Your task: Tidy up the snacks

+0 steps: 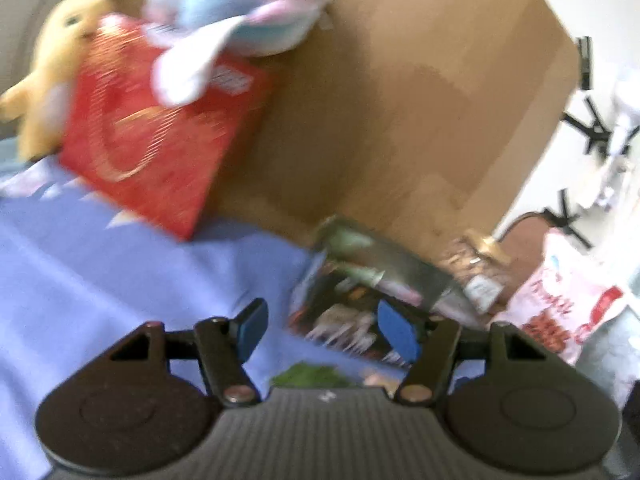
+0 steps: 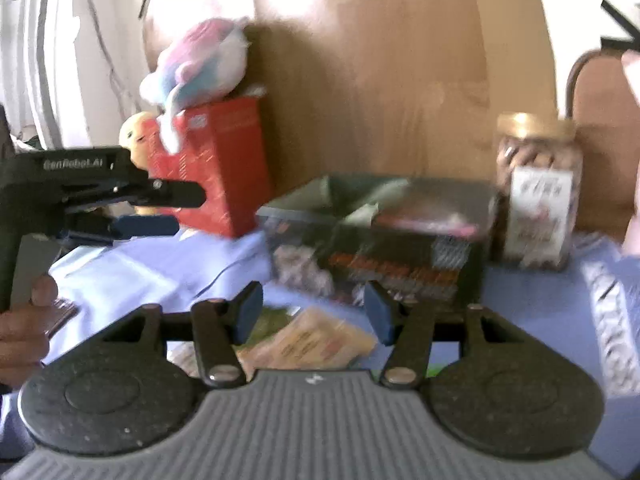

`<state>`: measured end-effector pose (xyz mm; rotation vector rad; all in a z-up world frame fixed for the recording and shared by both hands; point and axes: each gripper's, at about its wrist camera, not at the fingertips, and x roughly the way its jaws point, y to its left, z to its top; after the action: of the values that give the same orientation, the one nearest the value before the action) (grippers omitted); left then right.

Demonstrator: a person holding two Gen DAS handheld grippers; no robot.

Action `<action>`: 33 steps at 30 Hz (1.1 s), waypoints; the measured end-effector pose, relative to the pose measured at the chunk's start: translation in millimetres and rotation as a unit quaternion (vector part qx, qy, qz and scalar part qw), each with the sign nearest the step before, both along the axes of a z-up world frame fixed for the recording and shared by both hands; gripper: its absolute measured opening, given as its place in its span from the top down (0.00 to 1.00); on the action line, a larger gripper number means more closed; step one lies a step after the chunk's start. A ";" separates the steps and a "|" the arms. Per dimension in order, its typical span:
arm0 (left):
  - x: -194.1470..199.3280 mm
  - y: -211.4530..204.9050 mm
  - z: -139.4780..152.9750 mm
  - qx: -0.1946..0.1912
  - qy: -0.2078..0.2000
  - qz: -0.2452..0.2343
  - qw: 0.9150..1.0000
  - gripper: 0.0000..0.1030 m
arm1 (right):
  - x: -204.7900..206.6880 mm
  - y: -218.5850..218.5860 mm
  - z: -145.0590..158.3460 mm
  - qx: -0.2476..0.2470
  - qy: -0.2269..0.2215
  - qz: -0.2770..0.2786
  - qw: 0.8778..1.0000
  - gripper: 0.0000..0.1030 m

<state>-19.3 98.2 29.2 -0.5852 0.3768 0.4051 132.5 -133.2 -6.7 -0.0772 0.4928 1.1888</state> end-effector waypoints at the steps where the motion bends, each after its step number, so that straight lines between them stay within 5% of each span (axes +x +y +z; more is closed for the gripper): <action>1: -3.3 0.9 -6.8 -0.001 0.008 0.004 1.000 0.39 | -8.5 0.9 -1.7 -0.003 0.000 0.002 1.000 0.43; 8: 2.7 6.2 -39.1 -0.017 0.034 0.004 0.999 0.39 | -36.0 13.3 -2.0 -0.019 -0.025 0.021 0.999 0.43; 26: -18.9 6.2 -26.2 0.003 -0.007 0.039 0.999 0.38 | -55.1 82.3 -16.4 -0.125 -0.136 0.056 0.981 0.45; 28: -19.0 5.9 -26.1 0.005 -0.007 0.038 0.999 0.36 | -51.5 85.3 -16.9 -0.125 -0.125 0.057 0.983 0.62; 30: -19.4 6.0 -26.3 0.004 -0.007 0.038 0.999 0.36 | -51.7 85.7 -16.7 -0.129 -0.129 0.053 0.982 0.96; 33: -19.6 6.5 -26.4 0.004 -0.007 0.039 0.999 0.36 | -52.9 80.0 -17.0 -0.127 -0.144 0.042 0.980 0.97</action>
<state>-38.9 104.7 2.8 -0.5960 0.3398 0.4771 79.6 -53.2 -23.7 -0.4878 0.3858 1.1676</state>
